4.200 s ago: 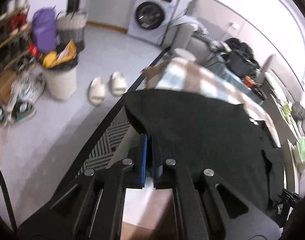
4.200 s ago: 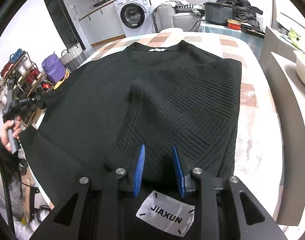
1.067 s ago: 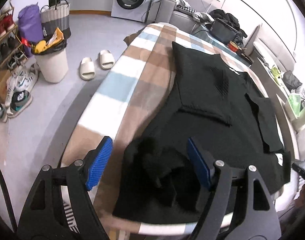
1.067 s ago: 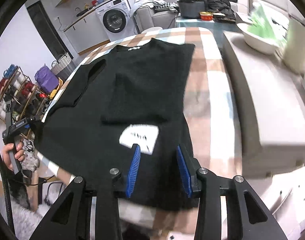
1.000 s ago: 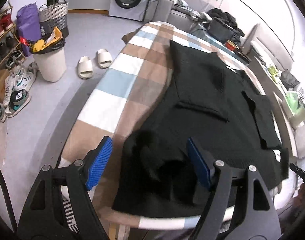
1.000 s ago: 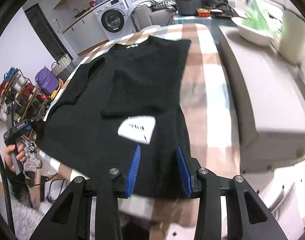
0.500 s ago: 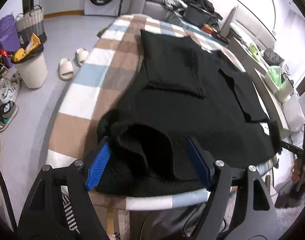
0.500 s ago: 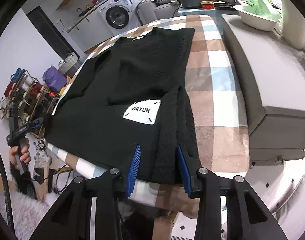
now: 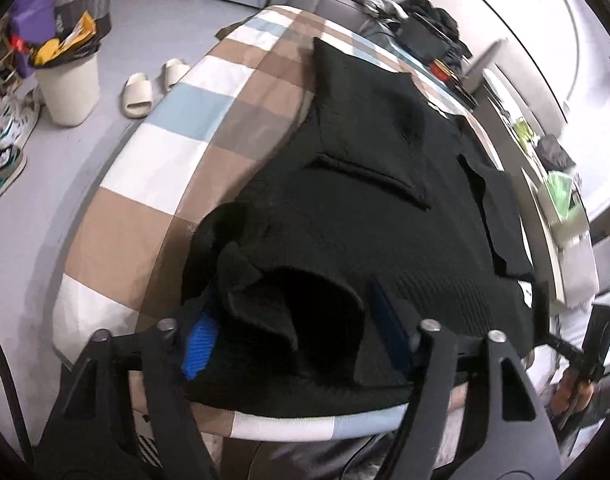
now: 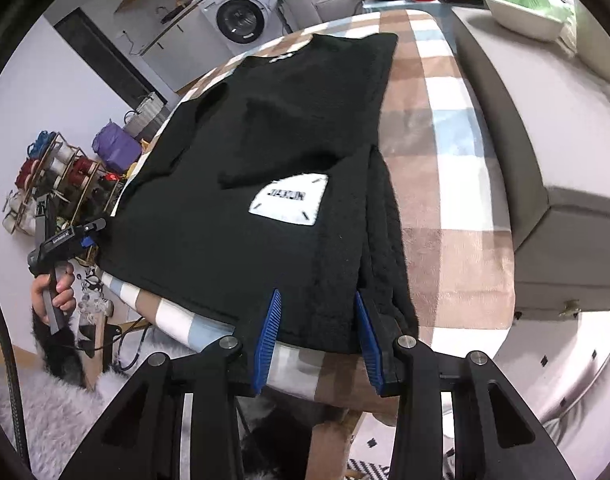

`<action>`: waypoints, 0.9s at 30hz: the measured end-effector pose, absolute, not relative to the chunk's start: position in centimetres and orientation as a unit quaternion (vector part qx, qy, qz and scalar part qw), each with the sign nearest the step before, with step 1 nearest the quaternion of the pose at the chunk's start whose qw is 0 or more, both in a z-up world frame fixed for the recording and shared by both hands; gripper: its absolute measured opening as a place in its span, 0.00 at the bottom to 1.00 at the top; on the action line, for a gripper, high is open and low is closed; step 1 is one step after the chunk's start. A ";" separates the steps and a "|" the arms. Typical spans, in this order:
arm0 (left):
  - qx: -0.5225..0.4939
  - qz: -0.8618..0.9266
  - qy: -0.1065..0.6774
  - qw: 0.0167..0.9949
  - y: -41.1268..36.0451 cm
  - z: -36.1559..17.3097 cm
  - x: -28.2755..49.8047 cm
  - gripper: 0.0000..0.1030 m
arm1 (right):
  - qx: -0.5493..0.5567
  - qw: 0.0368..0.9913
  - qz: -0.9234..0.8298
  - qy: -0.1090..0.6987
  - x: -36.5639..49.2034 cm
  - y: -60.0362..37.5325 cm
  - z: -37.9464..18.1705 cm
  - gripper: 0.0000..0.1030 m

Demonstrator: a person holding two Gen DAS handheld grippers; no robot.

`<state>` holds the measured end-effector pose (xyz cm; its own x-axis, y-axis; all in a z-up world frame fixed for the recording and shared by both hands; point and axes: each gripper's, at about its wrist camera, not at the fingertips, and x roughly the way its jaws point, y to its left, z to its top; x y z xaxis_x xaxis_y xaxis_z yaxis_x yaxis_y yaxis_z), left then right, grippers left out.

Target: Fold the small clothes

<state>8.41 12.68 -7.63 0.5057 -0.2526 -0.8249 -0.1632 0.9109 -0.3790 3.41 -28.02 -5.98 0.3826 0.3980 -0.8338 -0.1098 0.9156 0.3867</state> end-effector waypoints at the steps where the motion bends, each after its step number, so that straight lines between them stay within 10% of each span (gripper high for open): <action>1: -0.214 -0.023 0.494 0.842 12.9 -7.8 8.4 0.52 | 0.139 0.820 0.153 0.534 3.5 -28.2 -6.1 0.38; 4: -0.233 -0.021 0.479 0.846 13.6 -7.8 8.4 0.21 | 0.155 0.820 0.161 0.527 3.7 -28.4 -6.3 0.38; 8: -0.239 -0.028 0.464 0.853 13.8 -7.8 8.5 0.06 | 0.193 0.821 0.176 0.508 4.5 -28.7 -6.8 0.32; 13: -0.234 -0.043 0.432 0.870 13.6 -6.5 8.1 0.02 | 0.185 0.834 0.172 0.491 4.8 -28.0 -7.0 0.07; 27: -0.268 -0.072 0.321 0.906 15.5 -0.8 9.1 0.02 | 0.251 0.900 0.182 0.306 5.0 -30.0 0.1 0.06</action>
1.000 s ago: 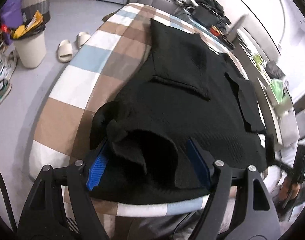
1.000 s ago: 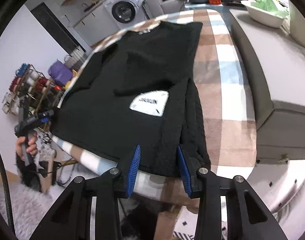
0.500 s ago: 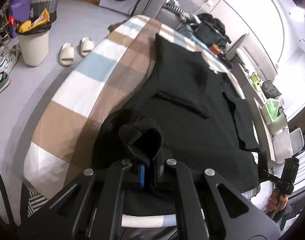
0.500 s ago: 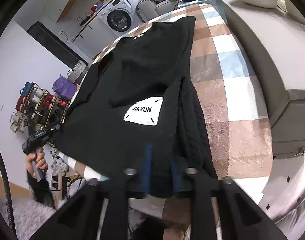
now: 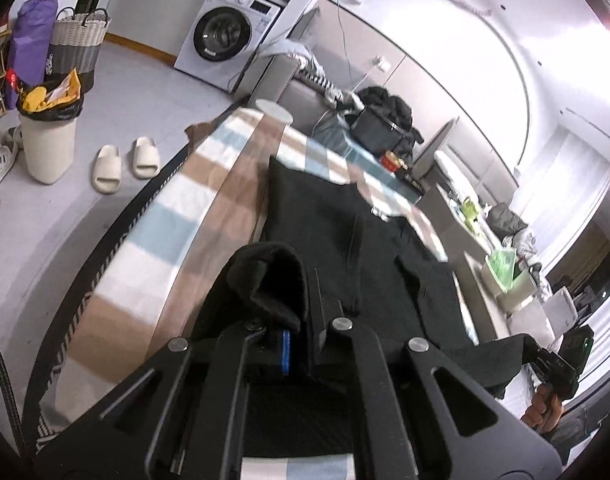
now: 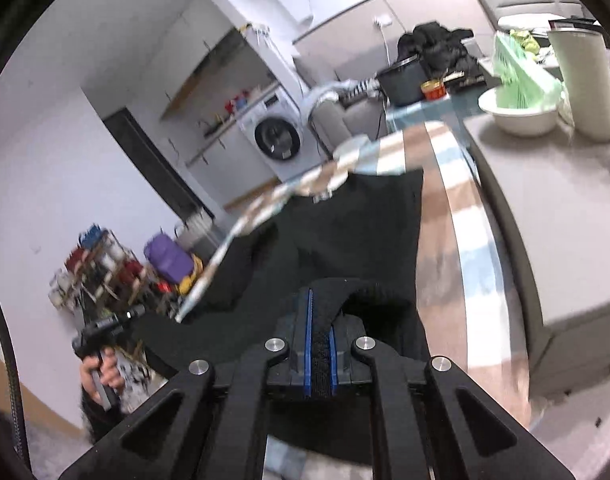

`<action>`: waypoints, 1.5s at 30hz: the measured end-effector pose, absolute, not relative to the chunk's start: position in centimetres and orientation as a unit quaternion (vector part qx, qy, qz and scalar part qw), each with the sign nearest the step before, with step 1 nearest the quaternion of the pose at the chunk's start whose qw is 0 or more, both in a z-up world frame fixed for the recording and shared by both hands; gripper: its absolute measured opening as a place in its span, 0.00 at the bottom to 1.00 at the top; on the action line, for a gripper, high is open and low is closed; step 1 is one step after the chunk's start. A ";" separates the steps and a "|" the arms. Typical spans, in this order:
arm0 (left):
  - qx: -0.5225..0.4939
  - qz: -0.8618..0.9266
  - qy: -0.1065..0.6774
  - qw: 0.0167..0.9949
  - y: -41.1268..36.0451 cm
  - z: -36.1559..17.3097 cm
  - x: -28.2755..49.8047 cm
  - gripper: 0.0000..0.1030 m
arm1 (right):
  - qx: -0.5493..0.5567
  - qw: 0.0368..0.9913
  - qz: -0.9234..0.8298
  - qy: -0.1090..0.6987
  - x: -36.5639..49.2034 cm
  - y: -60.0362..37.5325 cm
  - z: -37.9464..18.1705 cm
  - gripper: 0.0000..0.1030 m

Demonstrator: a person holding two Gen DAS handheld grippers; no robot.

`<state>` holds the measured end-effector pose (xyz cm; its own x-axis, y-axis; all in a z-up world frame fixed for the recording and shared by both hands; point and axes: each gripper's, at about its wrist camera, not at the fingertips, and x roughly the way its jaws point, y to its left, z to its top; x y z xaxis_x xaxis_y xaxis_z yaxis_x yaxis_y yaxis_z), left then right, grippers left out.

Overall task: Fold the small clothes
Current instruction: 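Lift the hem and fold it toward the collar with both tools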

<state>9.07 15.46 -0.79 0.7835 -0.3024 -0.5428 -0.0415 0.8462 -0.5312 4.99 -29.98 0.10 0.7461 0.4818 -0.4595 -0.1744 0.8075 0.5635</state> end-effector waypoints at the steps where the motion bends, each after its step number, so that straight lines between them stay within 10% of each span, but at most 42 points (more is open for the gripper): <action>1: -0.271 -0.074 0.317 0.906 15.5 -0.6 9.7 0.02 | 0.258 0.902 0.180 0.297 5.4 -30.3 0.4 0.06; 27: -0.268 -0.029 0.337 0.902 13.6 -2.4 36.2 0.03 | 0.304 0.913 0.054 0.267 24.9 -32.7 0.8 0.06; 32: -0.195 0.003 0.390 0.900 12.5 -5.0 38.0 0.15 | 0.279 0.890 -0.012 0.360 27.9 -33.0 -2.1 0.23; 37: -0.162 0.027 0.396 0.903 13.3 -6.0 34.4 0.55 | 0.227 0.891 -0.007 0.393 25.6 -32.4 -3.4 0.39; 45: -0.123 -0.010 0.451 0.884 13.7 -8.3 25.4 0.57 | 0.135 0.876 0.029 0.463 19.9 -30.3 -6.0 0.53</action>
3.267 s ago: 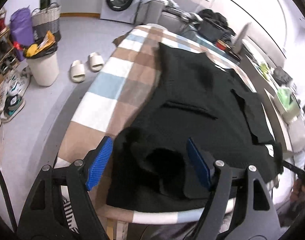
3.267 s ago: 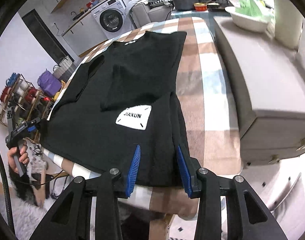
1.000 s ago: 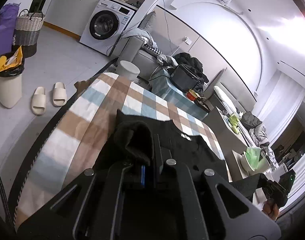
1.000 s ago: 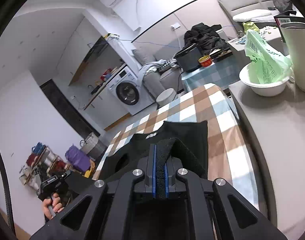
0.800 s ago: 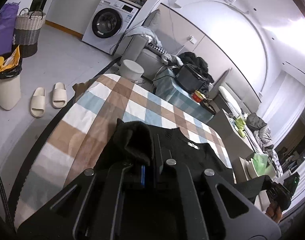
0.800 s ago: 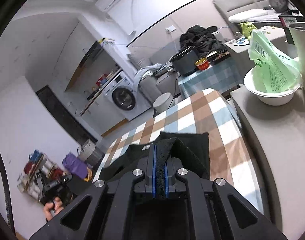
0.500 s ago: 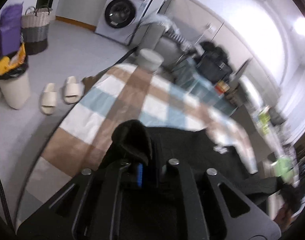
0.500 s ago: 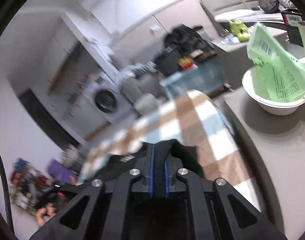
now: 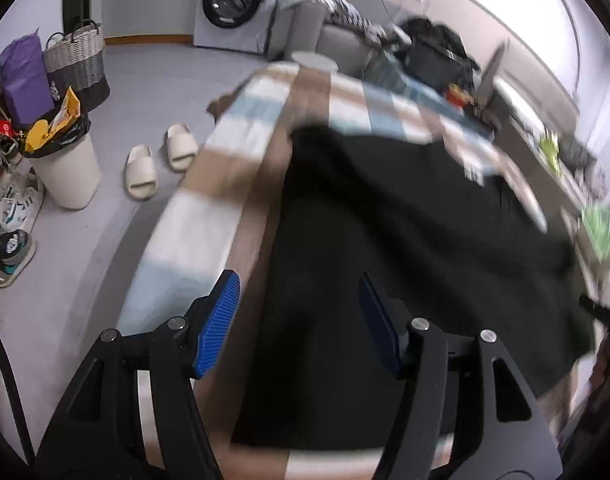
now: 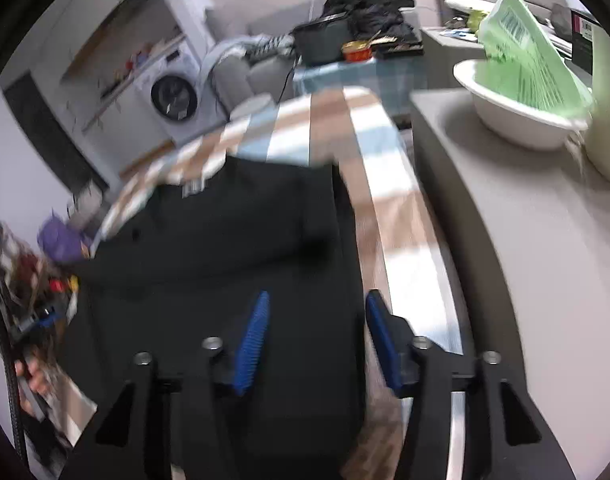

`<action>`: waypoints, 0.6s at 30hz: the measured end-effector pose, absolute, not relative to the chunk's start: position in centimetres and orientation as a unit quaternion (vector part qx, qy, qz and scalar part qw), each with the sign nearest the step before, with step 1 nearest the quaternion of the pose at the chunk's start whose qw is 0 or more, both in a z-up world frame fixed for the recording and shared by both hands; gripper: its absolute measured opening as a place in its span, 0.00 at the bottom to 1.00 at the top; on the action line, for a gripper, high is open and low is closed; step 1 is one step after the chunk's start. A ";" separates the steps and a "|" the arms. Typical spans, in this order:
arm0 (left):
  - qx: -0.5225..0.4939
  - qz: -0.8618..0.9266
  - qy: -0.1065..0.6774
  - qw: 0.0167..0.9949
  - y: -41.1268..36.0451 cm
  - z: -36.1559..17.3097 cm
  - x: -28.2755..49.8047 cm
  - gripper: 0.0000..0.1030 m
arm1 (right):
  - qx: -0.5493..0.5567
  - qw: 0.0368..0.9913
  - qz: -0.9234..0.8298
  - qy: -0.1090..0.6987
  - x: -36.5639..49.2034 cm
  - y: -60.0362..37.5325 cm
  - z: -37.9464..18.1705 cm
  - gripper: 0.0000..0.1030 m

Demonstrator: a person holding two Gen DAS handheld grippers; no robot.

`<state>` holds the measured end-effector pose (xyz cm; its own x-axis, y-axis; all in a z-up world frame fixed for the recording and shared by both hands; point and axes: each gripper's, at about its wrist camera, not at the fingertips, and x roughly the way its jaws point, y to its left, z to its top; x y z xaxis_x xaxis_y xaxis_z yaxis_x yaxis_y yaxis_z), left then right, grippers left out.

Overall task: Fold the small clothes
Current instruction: 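Lift the hem and fold it toward the collar with both tools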

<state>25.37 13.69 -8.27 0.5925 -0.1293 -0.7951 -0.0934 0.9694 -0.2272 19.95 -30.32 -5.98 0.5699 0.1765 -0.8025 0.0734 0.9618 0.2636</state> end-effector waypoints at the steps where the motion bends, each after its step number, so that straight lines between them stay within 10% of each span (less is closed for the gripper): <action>1: -0.118 -0.016 0.457 0.881 13.6 -8.6 24.6 0.57 | 0.127 0.874 0.033 0.468 19.2 -30.1 -6.3 0.53; 18: -0.116 -0.067 0.456 0.880 11.8 -9.7 18.9 0.43 | 0.176 0.863 0.165 0.444 13.3 -29.2 -7.2 0.54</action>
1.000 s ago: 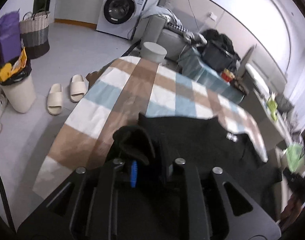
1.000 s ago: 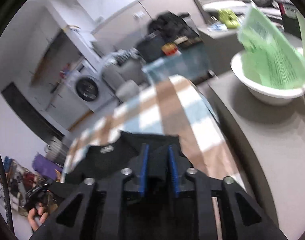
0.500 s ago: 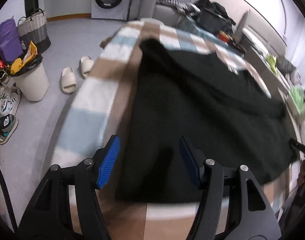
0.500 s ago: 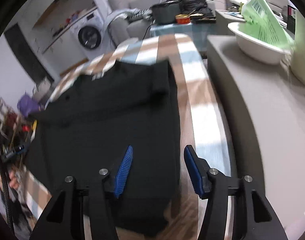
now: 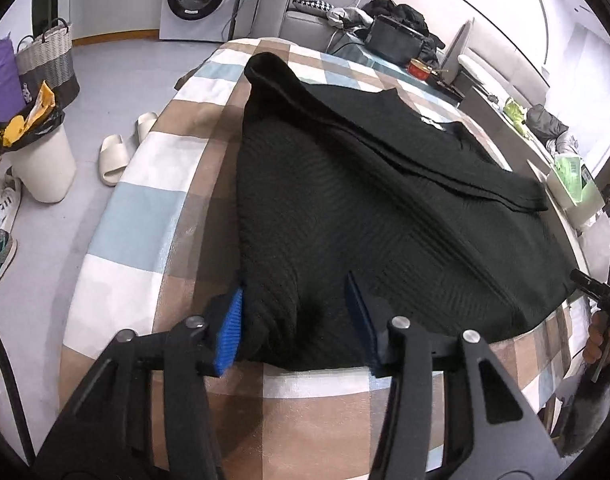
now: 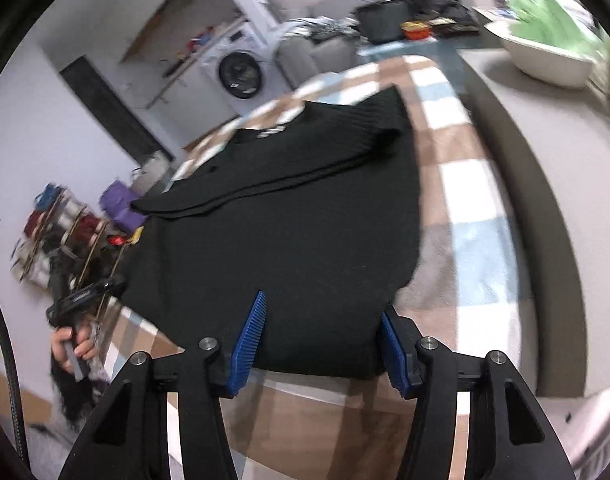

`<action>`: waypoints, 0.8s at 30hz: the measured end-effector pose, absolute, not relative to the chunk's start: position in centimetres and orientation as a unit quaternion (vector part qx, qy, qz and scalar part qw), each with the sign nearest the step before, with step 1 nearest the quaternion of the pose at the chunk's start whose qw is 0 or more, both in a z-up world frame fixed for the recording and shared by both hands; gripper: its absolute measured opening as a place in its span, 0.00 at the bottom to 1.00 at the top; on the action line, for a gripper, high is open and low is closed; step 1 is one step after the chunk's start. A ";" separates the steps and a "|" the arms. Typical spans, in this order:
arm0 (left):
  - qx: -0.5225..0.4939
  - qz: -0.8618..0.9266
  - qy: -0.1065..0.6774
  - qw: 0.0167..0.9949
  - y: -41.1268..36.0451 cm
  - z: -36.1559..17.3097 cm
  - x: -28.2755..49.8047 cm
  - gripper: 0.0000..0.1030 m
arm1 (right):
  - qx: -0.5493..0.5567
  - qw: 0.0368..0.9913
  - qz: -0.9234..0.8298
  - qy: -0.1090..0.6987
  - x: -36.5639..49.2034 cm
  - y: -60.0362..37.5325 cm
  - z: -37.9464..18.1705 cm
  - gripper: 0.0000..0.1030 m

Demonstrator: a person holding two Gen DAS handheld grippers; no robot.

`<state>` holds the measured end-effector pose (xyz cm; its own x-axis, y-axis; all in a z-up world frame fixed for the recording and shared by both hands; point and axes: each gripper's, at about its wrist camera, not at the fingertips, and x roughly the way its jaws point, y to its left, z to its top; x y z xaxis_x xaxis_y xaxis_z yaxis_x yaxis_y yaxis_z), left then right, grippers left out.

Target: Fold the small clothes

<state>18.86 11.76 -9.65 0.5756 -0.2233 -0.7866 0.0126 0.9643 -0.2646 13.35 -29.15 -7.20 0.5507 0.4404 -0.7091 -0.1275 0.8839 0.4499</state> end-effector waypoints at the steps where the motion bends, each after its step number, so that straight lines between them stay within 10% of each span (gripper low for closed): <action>1: -0.113 -0.063 0.459 0.879 11.6 -9.8 19.1 0.43 | 0.177 0.860 0.164 0.450 13.5 -29.1 -7.5 0.54; 3: -0.104 -0.056 0.467 0.876 11.4 -10.2 19.7 0.43 | 0.174 0.860 0.156 0.454 14.0 -28.9 -8.1 0.49; 5: -0.098 -0.047 0.468 0.877 11.3 -10.5 20.2 0.38 | 0.162 0.863 0.134 0.459 14.3 -28.8 -8.5 0.19; 8: -0.109 -0.041 0.461 0.880 11.7 -10.6 20.5 0.17 | 0.183 0.857 0.125 0.464 14.8 -29.2 -8.9 0.12; 24: -0.079 -0.081 0.470 0.875 11.9 -9.9 12.8 0.12 | 0.098 0.845 0.122 0.512 11.2 -28.8 -8.6 0.10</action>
